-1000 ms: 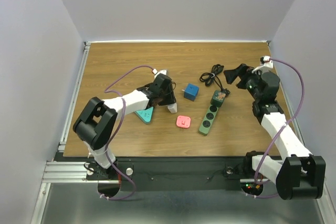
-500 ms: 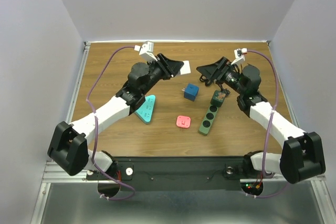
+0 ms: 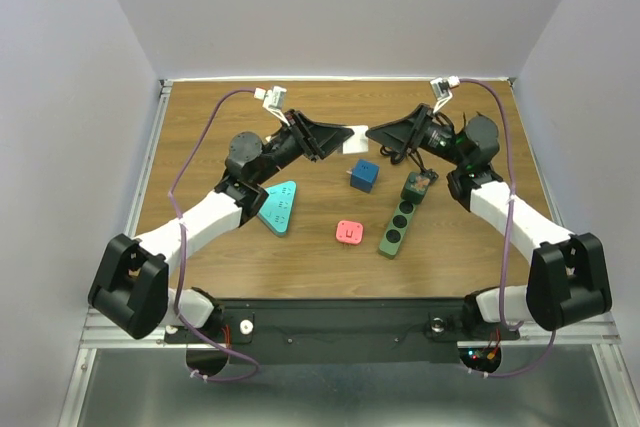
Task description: Insert the plug
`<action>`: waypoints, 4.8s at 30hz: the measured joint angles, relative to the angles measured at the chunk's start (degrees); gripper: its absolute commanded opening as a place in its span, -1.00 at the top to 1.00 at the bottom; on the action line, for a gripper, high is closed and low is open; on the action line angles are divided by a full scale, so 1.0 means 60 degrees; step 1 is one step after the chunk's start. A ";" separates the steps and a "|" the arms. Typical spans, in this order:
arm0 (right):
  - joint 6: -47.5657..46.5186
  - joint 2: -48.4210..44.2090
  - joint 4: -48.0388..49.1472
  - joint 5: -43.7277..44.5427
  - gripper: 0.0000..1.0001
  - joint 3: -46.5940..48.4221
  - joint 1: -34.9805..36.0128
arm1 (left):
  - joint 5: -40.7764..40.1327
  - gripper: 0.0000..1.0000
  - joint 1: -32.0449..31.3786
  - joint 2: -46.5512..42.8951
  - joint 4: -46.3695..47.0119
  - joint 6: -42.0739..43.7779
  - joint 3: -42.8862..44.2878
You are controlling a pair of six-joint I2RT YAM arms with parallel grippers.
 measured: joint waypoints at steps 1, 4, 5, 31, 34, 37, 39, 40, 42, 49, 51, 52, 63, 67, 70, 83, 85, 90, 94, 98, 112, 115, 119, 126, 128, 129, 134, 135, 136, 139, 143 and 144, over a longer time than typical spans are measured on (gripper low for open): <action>0.0004 0.0047 0.0055 -0.0157 -0.79 0.0022 0.0000 | 0.0186 1.00 0.0000 -0.0015 0.0302 -0.0109 -0.0007; -0.0004 0.0131 0.0113 -0.0670 -0.73 0.0022 0.0004 | 0.0586 1.00 0.0000 -0.0022 0.1093 -0.0430 -0.0087; -0.0007 0.0142 0.0208 -0.0831 -0.71 0.0026 0.0018 | 0.0703 1.00 -0.0004 -0.0018 0.1286 -0.0514 -0.0127; -0.0477 0.0102 0.0758 -0.1825 -0.12 0.0335 0.0889 | 0.1049 1.00 -0.0058 0.0186 0.2572 -0.1133 -0.0572; -0.0474 0.0076 0.0761 -0.1759 0.13 0.0335 0.0889 | 0.1049 1.00 -0.0073 0.0186 0.2656 -0.1129 -0.0572; -0.0423 0.0076 0.0758 -0.1738 0.99 0.0335 0.0882 | 0.1086 1.00 -0.0073 0.0186 0.2758 -0.1096 -0.0572; -0.0361 0.0066 0.0780 -0.1723 0.99 0.0335 0.0885 | 0.1115 0.95 -0.0073 0.0186 0.2794 -0.1053 -0.0572; -0.0368 0.0051 0.0776 -0.1716 0.99 0.0335 0.0889 | 0.1111 0.77 -0.0073 0.0186 0.2779 -0.1049 -0.0572; -0.0379 0.0047 0.0772 -0.1716 0.99 0.0335 0.0889 | 0.1093 0.21 -0.0073 0.0186 0.2754 -0.1016 -0.0572; -0.0678 -0.0044 0.0718 -0.1435 0.99 0.0324 0.0882 | 0.0492 -0.64 -0.0157 -0.0015 0.1461 -0.0342 -0.0568; -0.0801 -0.0062 0.0718 -0.1359 0.99 0.0306 0.0878 | 0.0127 -0.70 -0.0193 -0.0328 0.0750 -0.0029 -0.0568; -0.0841 -0.0062 0.0721 -0.1326 0.99 0.0277 0.0878 | -0.0025 -0.71 -0.0204 -0.0492 0.0433 0.0124 -0.0568; -0.3796 -0.0368 -0.2561 -0.0714 0.99 0.0568 0.0390 | -0.3282 -0.72 0.0069 -0.1956 -0.3756 0.1260 -0.0929; -0.5584 -0.0372 -0.4652 0.0135 0.99 0.1096 0.0444 | -0.4736 -0.72 0.0433 -0.1949 -0.5603 0.1457 -0.1078; -0.6521 -0.0266 -0.5756 0.0780 0.99 0.1282 0.0601 | -0.5020 -0.72 0.1082 -0.1949 -0.6058 0.1461 -0.1519; -0.8812 0.2299 -0.7981 0.3042 0.99 0.2779 0.2951 | -0.6331 -0.73 0.1643 -0.2080 -0.7628 0.1446 -0.2186; -0.9103 0.2594 -0.8127 0.3279 0.99 0.2892 0.3238 | -0.6495 -0.74 0.1647 -0.2280 -0.7756 0.1395 -0.2350; -0.9734 0.3351 -0.8360 0.3727 0.99 0.3464 0.3829 | -0.6706 -0.74 0.1708 -0.2535 -0.7894 0.1308 -0.2732; -1.0185 0.3923 -0.8386 0.4018 0.99 0.3923 0.4211 | -0.6710 -0.68 0.1752 -0.2386 -0.7945 0.1297 -0.2776; -1.0604 0.4473 -0.8389 0.4182 0.99 0.4466 0.4466 | -0.6703 -0.54 0.1752 -0.2062 -0.7938 0.1290 -0.2776; -1.1737 0.5322 -0.8317 0.3942 0.99 0.4885 0.4710 | -0.6379 -0.29 0.1814 -0.1188 -0.7526 0.1198 -0.3249; -1.1916 0.5431 -0.8284 0.3850 0.99 0.4947 0.4754 | -0.6215 -0.26 0.1814 -0.0903 -0.7078 0.1268 -0.3249; -1.2101 0.5482 -0.8247 0.3781 0.99 0.4958 0.4819 | -0.6033 -0.19 0.1825 -0.0561 -0.6492 0.1508 -0.3228; -1.2273 0.5581 -0.8185 0.3763 0.99 0.4980 0.4867 | -0.5614 -0.01 0.1872 0.0215 -0.5803 0.2036 -0.2787; -1.2342 0.5650 -0.8174 0.3767 0.99 0.5038 0.4874 | -0.5508 -0.01 0.1872 0.0328 -0.5676 0.2142 -0.2725; -1.2386 0.5679 -0.8174 0.3796 0.99 0.5085 0.4878 | -0.5457 0.01 0.1872 0.0375 -0.5635 0.2193 -0.2692; -1.2611 0.5843 -0.8116 0.4142 0.99 0.5370 0.4878 | -0.5308 0.02 0.1876 0.0433 -0.5537 0.2368 -0.2670; -1.2659 0.5847 -0.8102 0.4240 0.99 0.5399 0.4878 | -0.5297 0.02 0.1876 0.0433 -0.5533 0.2393 -0.2670; -1.2706 0.5847 -0.8094 0.4335 0.99 0.5421 0.4878 | -0.5282 0.02 0.1876 0.0433 -0.5530 0.2415 -0.2670; -1.2794 0.5858 -0.8087 0.4554 0.99 0.5479 0.4878 | -0.5264 0.02 0.1876 0.0433 -0.5512 0.2466 -0.2670; -1.2837 0.5869 -0.8083 0.4656 0.99 0.5486 0.4878 | -0.5238 0.02 0.1876 0.0433 -0.5504 0.2524 -0.2670; -1.2841 0.5876 -0.8080 0.4659 0.99 0.5486 0.4878 | -0.5235 0.02 0.1876 0.0433 -0.5501 0.2539 -0.2670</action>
